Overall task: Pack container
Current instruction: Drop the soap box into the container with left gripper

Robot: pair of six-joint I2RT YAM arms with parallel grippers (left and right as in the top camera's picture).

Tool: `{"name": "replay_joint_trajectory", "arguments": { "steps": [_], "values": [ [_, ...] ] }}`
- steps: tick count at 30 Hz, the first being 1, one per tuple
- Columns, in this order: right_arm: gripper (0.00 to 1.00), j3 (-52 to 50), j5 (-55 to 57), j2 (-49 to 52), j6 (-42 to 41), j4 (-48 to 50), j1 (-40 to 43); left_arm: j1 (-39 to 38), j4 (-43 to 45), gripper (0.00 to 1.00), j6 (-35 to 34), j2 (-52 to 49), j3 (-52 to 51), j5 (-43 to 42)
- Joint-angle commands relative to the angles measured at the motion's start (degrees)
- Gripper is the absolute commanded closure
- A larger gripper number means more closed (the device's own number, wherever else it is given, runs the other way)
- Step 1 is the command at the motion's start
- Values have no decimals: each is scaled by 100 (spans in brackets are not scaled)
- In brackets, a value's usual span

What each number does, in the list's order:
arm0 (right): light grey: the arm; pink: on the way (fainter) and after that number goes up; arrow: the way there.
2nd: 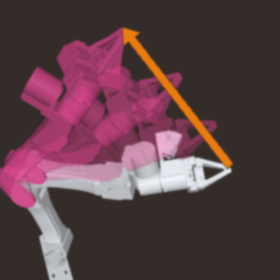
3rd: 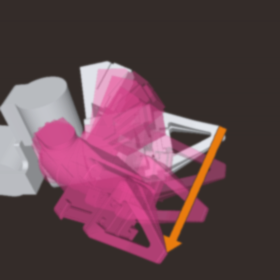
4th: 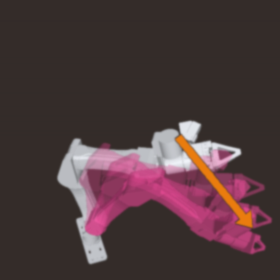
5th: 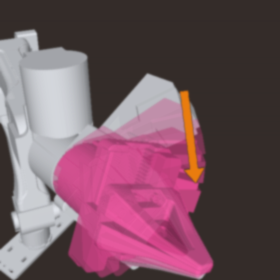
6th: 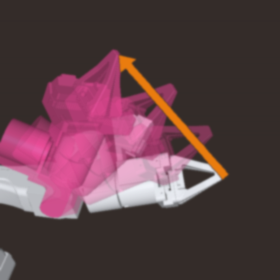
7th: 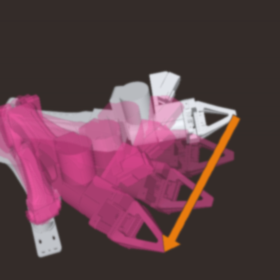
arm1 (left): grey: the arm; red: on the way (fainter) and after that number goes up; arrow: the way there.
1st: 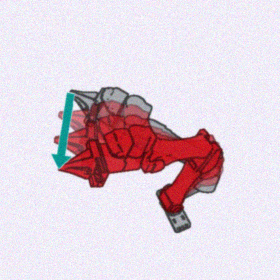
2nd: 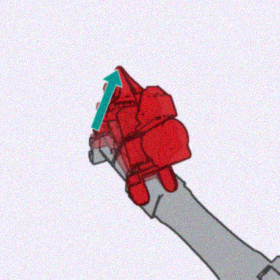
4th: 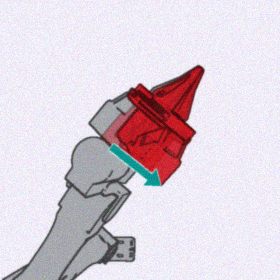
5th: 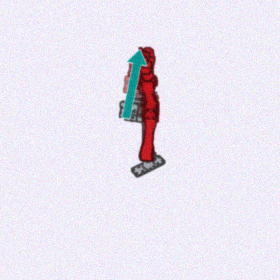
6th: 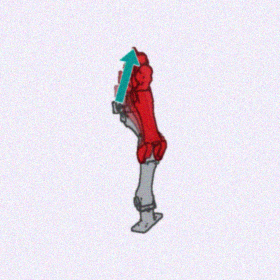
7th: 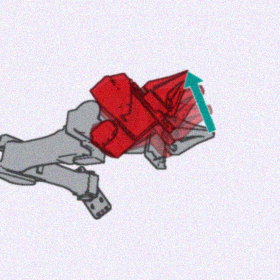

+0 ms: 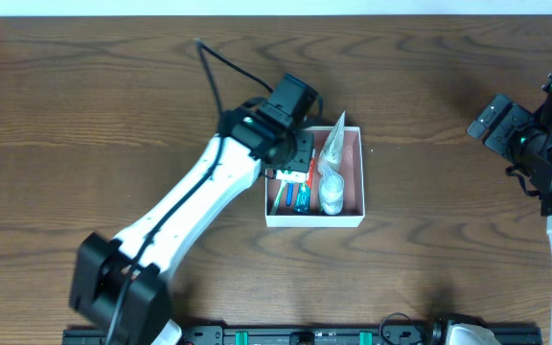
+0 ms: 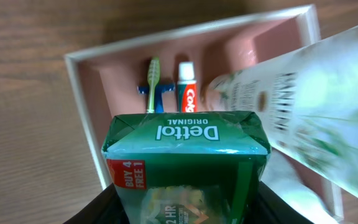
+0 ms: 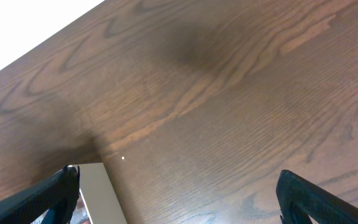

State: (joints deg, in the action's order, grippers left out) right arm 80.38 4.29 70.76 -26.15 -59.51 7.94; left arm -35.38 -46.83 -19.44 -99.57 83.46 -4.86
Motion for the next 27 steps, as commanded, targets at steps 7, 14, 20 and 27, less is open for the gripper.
{"name": "replay_joint_trajectory", "arguments": {
  "steps": [7,14,20,27],
  "values": [
    [1,15,-2,-20,-61,-9,28,26,179,57,76,-994,-52,295],
    [1,15,-2,-20,-61,-9,28,66,232,52,118,-1178,20,295],
    [1,15,-2,-20,-61,-9,28,221,151,2,138,-540,168,297],
    [1,15,-2,-20,-61,-9,28,492,74,2,142,566,168,304]
  ]
}}
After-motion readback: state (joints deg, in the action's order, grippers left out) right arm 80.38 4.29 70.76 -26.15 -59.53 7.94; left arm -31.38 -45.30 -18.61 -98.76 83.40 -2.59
